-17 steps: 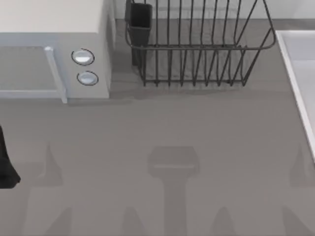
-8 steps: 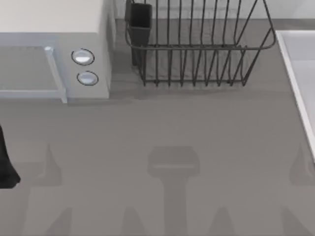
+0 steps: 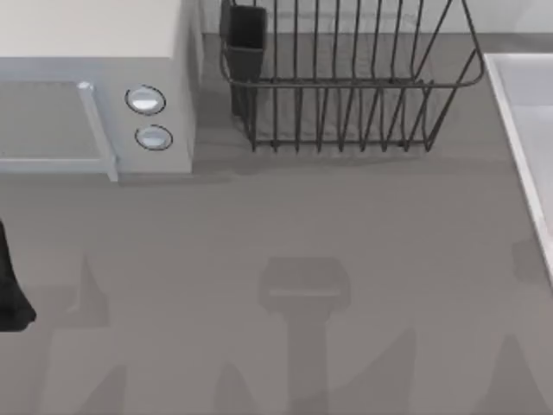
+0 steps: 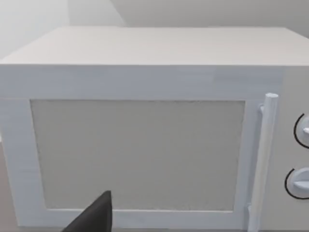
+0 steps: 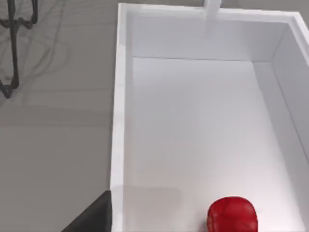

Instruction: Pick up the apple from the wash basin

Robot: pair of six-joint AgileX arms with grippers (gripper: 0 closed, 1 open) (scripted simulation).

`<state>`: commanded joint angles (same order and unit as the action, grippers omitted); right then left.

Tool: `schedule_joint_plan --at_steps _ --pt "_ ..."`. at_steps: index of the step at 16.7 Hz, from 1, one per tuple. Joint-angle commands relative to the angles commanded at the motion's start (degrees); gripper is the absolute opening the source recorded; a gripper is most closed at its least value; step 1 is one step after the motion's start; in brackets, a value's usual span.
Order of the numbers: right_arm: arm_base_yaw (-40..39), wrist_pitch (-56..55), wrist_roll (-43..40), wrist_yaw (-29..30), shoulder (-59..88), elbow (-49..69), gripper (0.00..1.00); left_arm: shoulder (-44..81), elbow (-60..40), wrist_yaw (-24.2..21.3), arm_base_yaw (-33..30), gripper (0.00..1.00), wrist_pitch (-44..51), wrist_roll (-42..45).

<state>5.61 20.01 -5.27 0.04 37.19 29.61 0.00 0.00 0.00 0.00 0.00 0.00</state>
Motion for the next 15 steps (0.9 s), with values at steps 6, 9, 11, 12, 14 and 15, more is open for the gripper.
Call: schedule_joint_plan --at_steps 6,9,11,12,14,15 --pt "4.97 17.71 -4.66 0.03 36.32 26.27 1.0 0.0 0.0 0.0 0.0 1.0 0.0 0.0" --pt "7.24 25.81 -6.8 0.05 53.45 38.27 1.0 0.0 0.0 0.0 0.0 1.0 0.0 0.0" --pt "8.54 30.46 -8.02 0.06 63.35 45.17 1.0 0.0 0.0 0.0 0.0 1.0 0.0 0.0" --pt "9.11 32.49 -8.56 0.06 67.65 48.18 1.0 0.0 0.0 0.0 0.0 1.0 0.0 0.0" --pt "10.05 35.83 -9.44 0.07 74.6 53.12 1.0 0.0 0.0 0.0 0.0 1.0 0.0 0.0" --pt "10.41 37.1 -9.77 0.07 77.16 55.01 1.0 0.0 0.0 0.0 0.0 1.0 0.0 0.0"
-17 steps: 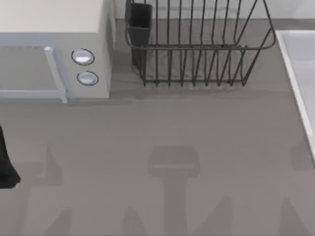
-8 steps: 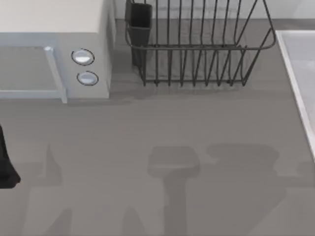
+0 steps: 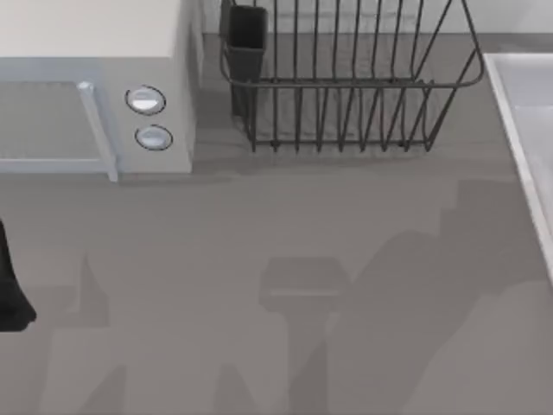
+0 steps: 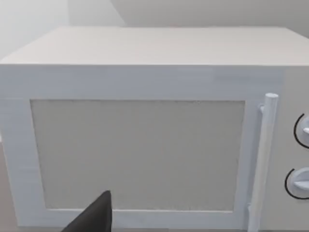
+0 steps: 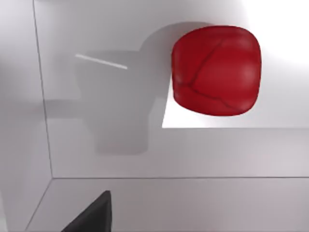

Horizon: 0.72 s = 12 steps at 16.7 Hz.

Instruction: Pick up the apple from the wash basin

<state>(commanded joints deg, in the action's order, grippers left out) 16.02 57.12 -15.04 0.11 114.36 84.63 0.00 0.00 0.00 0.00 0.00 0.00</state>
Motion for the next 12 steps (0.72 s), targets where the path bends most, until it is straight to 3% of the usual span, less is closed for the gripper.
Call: schedule_joint_plan --at_steps 9,12 --pt "0.28 1.85 -0.5 0.01 4.15 2.9 1.0 0.0 0.0 0.0 0.0 1.0 0.0 0.0" --pt "0.31 -2.12 -0.45 0.04 6.78 1.12 1.0 0.0 0.0 0.0 0.0 1.0 0.0 0.0"
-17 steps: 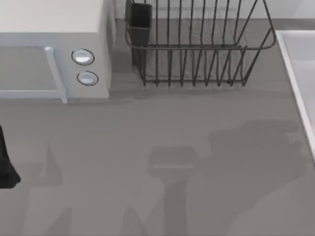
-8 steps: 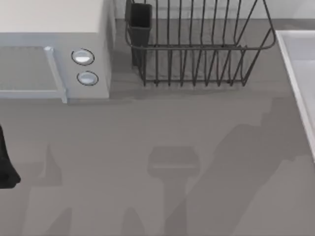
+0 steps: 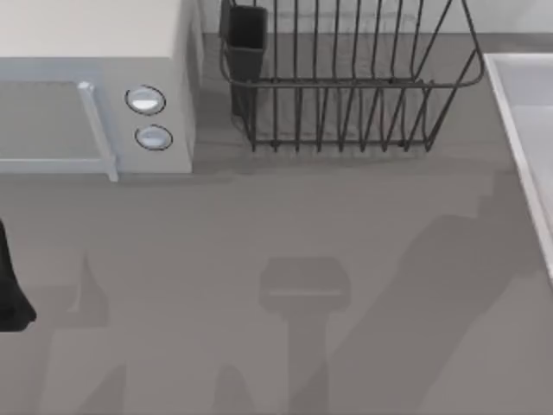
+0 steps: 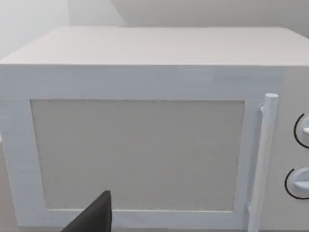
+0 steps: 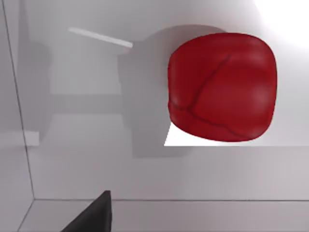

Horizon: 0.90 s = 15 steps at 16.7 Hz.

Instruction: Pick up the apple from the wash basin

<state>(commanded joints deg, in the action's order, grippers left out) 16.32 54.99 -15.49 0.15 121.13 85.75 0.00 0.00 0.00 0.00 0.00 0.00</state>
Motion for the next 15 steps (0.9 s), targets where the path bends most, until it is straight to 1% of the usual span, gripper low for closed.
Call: schedule_joint_plan --at_steps 7,9,13,15 --pt "0.16 -20.59 0.17 0.11 11.99 -7.41 1.0 0.0 0.0 0.0 0.0 1.0 0.0 0.0" --pt "0.2 -23.02 0.18 0.12 13.99 -8.54 1.0 0.0 0.0 0.0 0.0 1.0 0.0 0.0" --pt "0.21 -23.33 0.19 0.13 14.26 -8.68 1.0 0.0 0.0 0.0 0.0 1.0 0.0 0.0" --pt "0.21 -23.33 0.19 0.13 14.26 -8.68 0.85 0.0 0.0 0.0 0.0 1.0 0.0 0.0"
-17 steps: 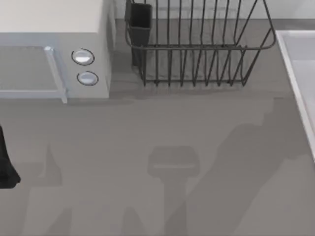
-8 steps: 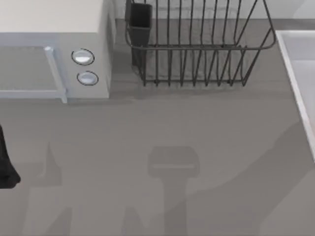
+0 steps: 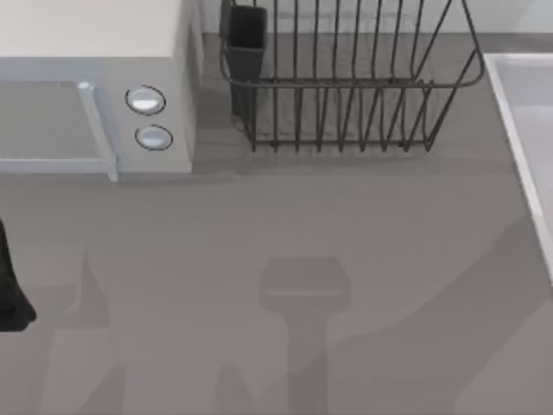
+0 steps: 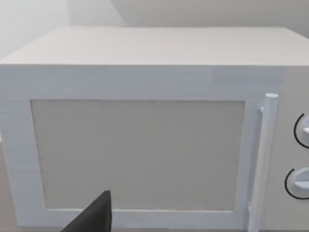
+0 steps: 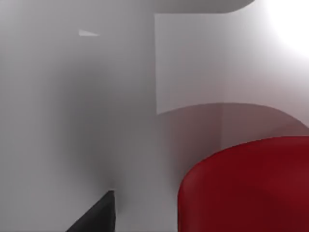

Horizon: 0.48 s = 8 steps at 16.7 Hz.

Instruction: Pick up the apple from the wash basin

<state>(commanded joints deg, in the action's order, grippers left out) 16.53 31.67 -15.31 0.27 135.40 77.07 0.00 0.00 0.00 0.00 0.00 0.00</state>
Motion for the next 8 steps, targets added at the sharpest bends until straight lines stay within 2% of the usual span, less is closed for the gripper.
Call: schedule_joint_plan --at_steps 8 --pt "0.0 0.0 0.0 0.0 0.0 0.0 0.25 0.0 0.0 0.0 0.0 1.0 0.0 0.0"
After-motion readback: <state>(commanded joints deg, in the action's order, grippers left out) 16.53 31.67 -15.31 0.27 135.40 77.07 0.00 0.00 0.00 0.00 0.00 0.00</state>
